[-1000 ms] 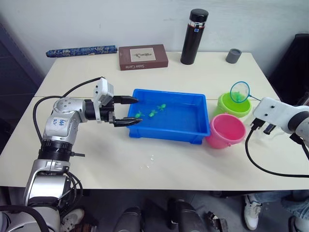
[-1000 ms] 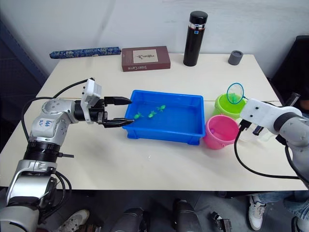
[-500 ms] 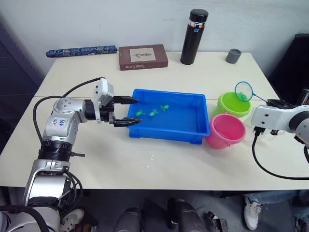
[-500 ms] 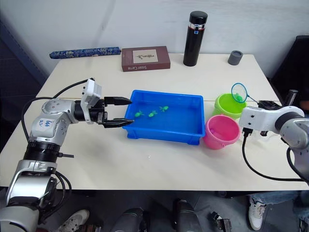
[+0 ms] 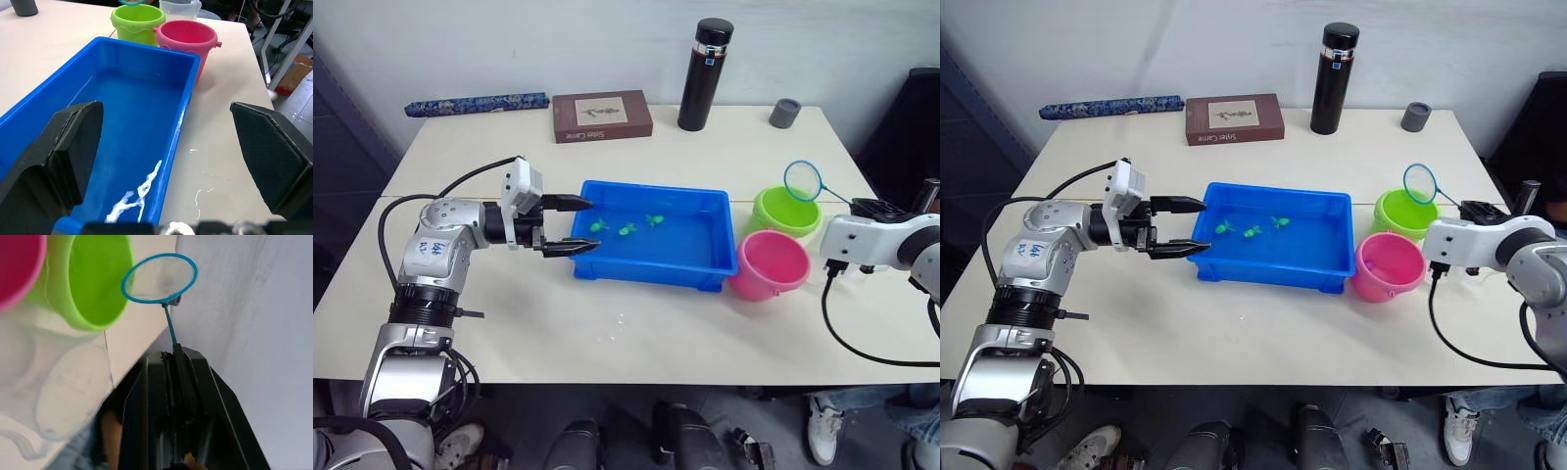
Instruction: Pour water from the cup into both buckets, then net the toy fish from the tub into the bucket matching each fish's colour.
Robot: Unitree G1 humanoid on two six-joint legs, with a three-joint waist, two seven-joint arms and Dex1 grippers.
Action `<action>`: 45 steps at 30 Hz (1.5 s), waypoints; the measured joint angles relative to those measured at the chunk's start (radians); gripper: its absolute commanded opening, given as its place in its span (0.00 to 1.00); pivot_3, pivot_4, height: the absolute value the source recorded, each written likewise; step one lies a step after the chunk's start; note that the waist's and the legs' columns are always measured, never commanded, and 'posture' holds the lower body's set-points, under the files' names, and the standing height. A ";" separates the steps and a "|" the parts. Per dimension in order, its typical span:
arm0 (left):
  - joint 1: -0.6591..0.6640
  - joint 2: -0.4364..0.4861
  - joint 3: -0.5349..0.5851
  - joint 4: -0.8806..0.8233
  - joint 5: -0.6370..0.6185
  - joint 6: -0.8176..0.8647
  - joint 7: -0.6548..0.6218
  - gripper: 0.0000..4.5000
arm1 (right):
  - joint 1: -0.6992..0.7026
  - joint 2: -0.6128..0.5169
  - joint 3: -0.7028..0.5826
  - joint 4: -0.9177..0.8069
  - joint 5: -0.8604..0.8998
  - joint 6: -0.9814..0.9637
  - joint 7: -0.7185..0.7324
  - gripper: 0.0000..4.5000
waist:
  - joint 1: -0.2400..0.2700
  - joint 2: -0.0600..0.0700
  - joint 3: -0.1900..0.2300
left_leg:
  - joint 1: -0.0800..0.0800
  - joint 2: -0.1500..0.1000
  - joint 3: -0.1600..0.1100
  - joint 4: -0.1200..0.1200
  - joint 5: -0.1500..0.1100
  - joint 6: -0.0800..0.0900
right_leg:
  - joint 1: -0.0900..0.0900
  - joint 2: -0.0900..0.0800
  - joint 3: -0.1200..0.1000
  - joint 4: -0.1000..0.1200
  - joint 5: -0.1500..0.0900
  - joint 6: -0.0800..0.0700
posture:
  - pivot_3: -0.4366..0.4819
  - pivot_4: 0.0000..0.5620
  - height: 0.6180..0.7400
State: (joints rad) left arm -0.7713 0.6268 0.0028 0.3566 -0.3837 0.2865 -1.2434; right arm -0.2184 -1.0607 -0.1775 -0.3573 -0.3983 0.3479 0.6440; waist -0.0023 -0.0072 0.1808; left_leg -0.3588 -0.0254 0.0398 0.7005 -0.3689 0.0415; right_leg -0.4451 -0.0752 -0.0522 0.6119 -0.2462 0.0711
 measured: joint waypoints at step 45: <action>0.320 0.120 0.181 -0.349 -0.070 0.150 0.207 1.00 | -0.556 0.529 0.242 0.178 0.699 1.103 -0.181 0.00 | -0.002 0.000 0.000 | -0.002 0.000 -0.002 -0.002 0.000 0.000 | -0.002 -0.003 -0.001 0.000 0.000 -0.001 | 0.48 0.27 1.00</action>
State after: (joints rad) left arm -0.4510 0.7467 0.1833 0.0071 -0.4541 0.4364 -1.0364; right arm -0.7745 -0.5318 0.0642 -0.1790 0.3007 1.4508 0.4633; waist -0.0046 -0.0070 0.1807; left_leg -0.3604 -0.0255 0.0374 0.6988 -0.3692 0.0418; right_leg -0.4475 -0.0779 -0.0528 0.6117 -0.2465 0.0705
